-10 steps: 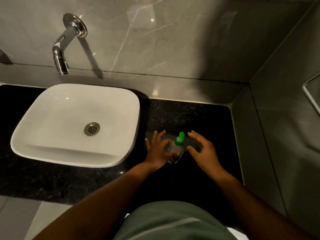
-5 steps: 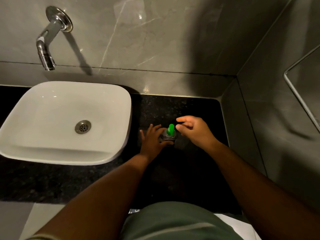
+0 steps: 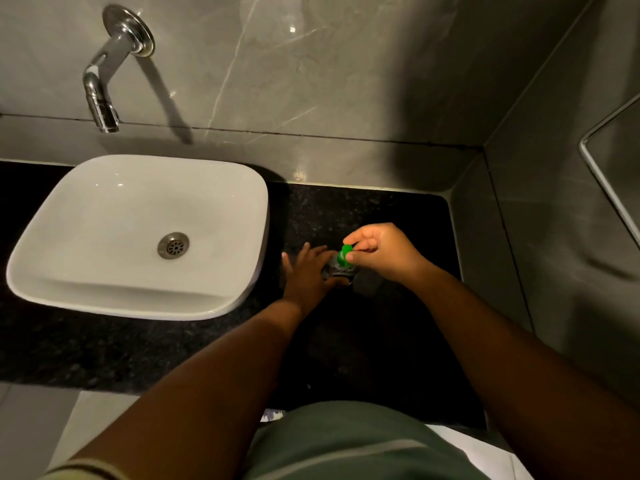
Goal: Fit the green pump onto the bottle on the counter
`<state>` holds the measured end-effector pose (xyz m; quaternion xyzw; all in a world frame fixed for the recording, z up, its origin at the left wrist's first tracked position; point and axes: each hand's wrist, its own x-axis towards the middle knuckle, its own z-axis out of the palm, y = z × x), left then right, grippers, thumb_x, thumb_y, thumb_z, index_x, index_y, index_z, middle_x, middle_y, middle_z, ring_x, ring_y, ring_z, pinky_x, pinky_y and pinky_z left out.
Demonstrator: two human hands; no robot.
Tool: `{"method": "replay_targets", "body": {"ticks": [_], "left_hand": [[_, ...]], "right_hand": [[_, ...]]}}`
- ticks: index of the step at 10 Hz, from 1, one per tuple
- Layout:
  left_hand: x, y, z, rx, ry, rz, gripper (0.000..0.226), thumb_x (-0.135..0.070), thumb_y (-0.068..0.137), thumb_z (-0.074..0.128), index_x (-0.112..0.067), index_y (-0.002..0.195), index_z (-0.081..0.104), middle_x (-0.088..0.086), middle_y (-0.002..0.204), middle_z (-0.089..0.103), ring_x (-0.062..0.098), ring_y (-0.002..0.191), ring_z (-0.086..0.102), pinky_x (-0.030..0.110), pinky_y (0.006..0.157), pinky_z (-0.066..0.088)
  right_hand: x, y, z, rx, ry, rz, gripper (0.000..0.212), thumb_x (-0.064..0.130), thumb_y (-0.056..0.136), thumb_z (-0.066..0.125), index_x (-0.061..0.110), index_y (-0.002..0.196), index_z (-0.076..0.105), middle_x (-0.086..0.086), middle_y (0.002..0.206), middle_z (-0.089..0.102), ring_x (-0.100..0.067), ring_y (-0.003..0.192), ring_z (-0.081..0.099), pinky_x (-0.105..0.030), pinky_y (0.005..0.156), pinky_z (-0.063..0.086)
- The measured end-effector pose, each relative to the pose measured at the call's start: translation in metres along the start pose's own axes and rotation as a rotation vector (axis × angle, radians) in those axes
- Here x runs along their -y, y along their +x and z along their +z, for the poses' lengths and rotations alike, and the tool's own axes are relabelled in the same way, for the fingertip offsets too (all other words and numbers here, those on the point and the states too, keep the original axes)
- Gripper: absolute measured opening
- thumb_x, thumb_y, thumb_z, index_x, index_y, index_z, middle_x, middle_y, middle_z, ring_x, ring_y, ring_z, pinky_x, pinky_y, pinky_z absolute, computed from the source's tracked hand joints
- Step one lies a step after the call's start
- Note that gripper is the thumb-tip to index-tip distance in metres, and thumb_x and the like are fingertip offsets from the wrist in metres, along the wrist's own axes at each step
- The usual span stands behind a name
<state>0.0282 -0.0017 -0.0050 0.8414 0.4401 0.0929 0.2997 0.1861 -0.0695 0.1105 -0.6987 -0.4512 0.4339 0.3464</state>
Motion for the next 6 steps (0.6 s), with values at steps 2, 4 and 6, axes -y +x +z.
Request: {"method": "replay_targets", "body": {"ticks": [2,4,6], "left_hand": [[-0.001,0.0,-0.002,0.006,0.018,-0.007,0.064,-0.059,0.075,0.065,-0.035,0.132,0.05,-0.004,0.147,0.042,0.022,0.144,0.014,0.062,0.109,-0.012],[0.001,0.0,0.001,-0.012,-0.001,-0.016,0.061,-0.061,0.073,0.064,-0.036,0.128,0.051,-0.003,0.144,0.045,0.023,0.143,0.017,0.062,0.108,-0.012],[0.0,0.001,0.003,0.018,-0.024,-0.024,0.064,-0.06,0.071,0.067,-0.038,0.128,0.048,-0.002,0.149,0.039,0.024,0.144,0.014,0.063,0.11,-0.009]], "right_hand": [[0.008,0.007,-0.01,0.092,-0.051,0.033,0.03,0.009,0.073,0.078,0.01,0.102,0.069,-0.004,0.083,0.073,-0.006,0.07,0.07,-0.013,0.062,0.053],[-0.001,0.005,0.0,0.018,0.055,0.043,0.028,0.008,0.074,0.077,0.012,0.1,0.069,0.001,0.082,0.071,-0.007,0.073,0.069,-0.014,0.065,0.055],[0.001,-0.001,-0.001,-0.016,0.073,0.05,0.038,0.013,0.076,0.076,0.013,0.113,0.064,-0.002,0.092,0.07,-0.008,0.082,0.068,-0.01,0.066,0.052]]}}
